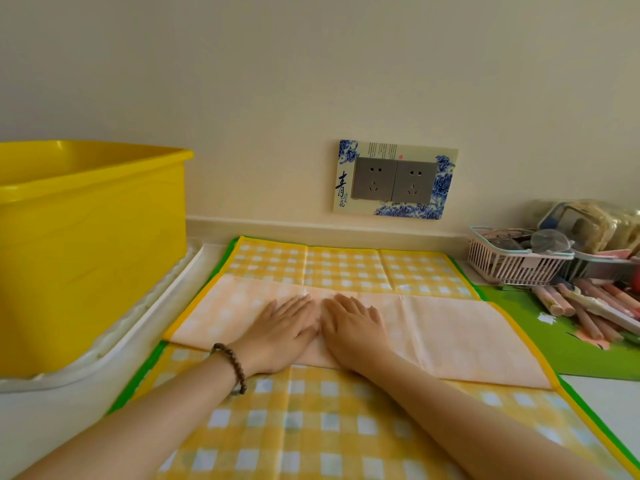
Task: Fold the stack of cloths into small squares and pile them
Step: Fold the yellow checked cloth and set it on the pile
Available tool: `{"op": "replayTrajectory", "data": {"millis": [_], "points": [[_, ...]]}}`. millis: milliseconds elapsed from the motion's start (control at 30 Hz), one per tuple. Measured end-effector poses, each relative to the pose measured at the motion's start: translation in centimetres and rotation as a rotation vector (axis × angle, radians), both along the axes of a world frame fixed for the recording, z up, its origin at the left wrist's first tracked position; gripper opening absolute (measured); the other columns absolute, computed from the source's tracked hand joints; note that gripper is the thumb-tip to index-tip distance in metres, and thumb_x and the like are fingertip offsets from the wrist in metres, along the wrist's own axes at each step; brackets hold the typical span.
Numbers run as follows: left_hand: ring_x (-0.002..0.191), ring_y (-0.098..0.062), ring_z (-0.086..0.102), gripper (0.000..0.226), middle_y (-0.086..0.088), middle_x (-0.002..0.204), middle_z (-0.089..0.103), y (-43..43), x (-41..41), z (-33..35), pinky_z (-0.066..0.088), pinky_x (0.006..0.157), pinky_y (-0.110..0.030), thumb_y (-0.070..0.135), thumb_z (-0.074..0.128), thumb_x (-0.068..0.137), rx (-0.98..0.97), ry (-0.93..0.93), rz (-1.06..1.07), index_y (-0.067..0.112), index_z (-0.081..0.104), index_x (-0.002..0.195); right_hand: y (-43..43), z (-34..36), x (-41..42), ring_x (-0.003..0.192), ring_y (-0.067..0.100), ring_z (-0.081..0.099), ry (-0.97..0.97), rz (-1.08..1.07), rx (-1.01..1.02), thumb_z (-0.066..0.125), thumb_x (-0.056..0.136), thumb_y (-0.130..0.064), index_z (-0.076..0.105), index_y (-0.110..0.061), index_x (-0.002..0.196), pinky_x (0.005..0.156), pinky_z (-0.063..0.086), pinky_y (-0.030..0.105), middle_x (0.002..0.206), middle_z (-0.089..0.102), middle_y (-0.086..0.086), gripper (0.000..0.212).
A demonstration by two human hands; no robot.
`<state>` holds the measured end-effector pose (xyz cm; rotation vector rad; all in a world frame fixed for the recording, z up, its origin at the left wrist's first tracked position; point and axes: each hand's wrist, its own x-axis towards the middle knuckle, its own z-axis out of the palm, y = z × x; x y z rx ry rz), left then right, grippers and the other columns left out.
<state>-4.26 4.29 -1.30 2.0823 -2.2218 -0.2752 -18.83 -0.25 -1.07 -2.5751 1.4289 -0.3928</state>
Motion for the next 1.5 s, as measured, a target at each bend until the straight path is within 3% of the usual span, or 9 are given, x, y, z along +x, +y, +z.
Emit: {"op": "replayTrajectory", "data": {"millis": [133,400,733,867,1067,1333,1500], "points": [[0.143,-0.005,-0.014,0.062,0.013,0.157,-0.012,-0.1,0.2,-0.2,-0.009,0.117,-0.036,0.052,0.013,0.097,0.000,0.010,0.015,0.027,-0.004,0.151,-0.8,0.1,-3.5,0.143,0.018,0.013,0.059,-0.074,0.013,0.023,0.098,-0.050,0.028,-0.031,0.143,0.114,0.008,0.041,0.155,0.017,-0.006,0.049],[0.143,-0.006,-0.015,0.063,0.017,0.156,-0.013,-0.1,0.3,-0.2,-0.009,0.117,-0.039,0.058,0.013,0.095,0.002,0.003,0.030,0.034,-0.005,0.150,-3.9,-0.3,-13.9,0.146,0.013,0.004,0.136,-0.297,0.079,0.018,0.095,-0.057,0.012,-0.036,0.149,0.118,0.003,0.037,0.159,0.005,-0.008,0.057],[0.143,-0.007,-0.013,0.063,0.016,0.156,-0.011,-0.2,0.2,-0.3,-0.008,0.117,-0.040,0.059,0.012,0.095,-0.011,0.006,0.036,0.033,-0.003,0.150,-4.5,0.3,-17.6,0.146,0.015,0.002,0.194,-0.373,0.026,0.020,0.097,-0.052,0.019,-0.031,0.148,0.118,-0.001,0.040,0.158,0.009,-0.005,0.055],[0.144,-0.007,-0.012,0.064,0.016,0.157,-0.009,-0.2,0.2,-0.4,-0.008,0.117,-0.039,0.060,0.014,0.094,-0.019,0.003,0.044,0.033,-0.002,0.150,-2.6,1.2,-13.8,0.145,0.015,0.010,0.154,-0.229,-0.016,0.025,0.096,-0.053,0.022,-0.033,0.146,0.118,0.007,0.040,0.158,0.012,-0.006,0.054],[0.144,-0.009,-0.011,0.064,0.014,0.157,-0.009,-0.3,0.2,-0.4,-0.008,0.117,-0.039,0.059,0.016,0.095,-0.019,0.006,0.042,0.032,-0.001,0.150,1.2,0.9,-7.0,0.146,0.015,-0.005,0.109,0.051,0.043,0.023,0.090,-0.065,0.015,-0.038,0.148,0.118,-0.006,0.040,0.158,0.004,-0.010,0.064],[0.144,-0.008,-0.008,0.060,0.016,0.157,-0.004,-0.4,1.0,-0.6,-0.006,0.117,-0.043,0.061,0.020,0.094,-0.047,0.024,0.059,0.038,0.007,0.148,1.0,0.0,-7.1,0.145,0.011,-0.006,0.156,0.061,0.105,0.017,0.080,-0.077,0.007,-0.044,0.147,0.118,-0.004,0.041,0.157,0.001,-0.016,0.075],[0.145,-0.010,-0.007,0.065,0.016,0.157,-0.004,0.5,5.6,-0.1,-0.004,0.117,-0.042,0.067,0.019,0.089,-0.023,-0.015,0.192,0.041,0.008,0.148,0.9,0.1,-7.7,0.145,0.010,-0.006,0.168,0.067,0.104,0.014,0.075,-0.080,0.005,-0.046,0.146,0.118,-0.003,0.043,0.157,-0.001,-0.017,0.079]]}}
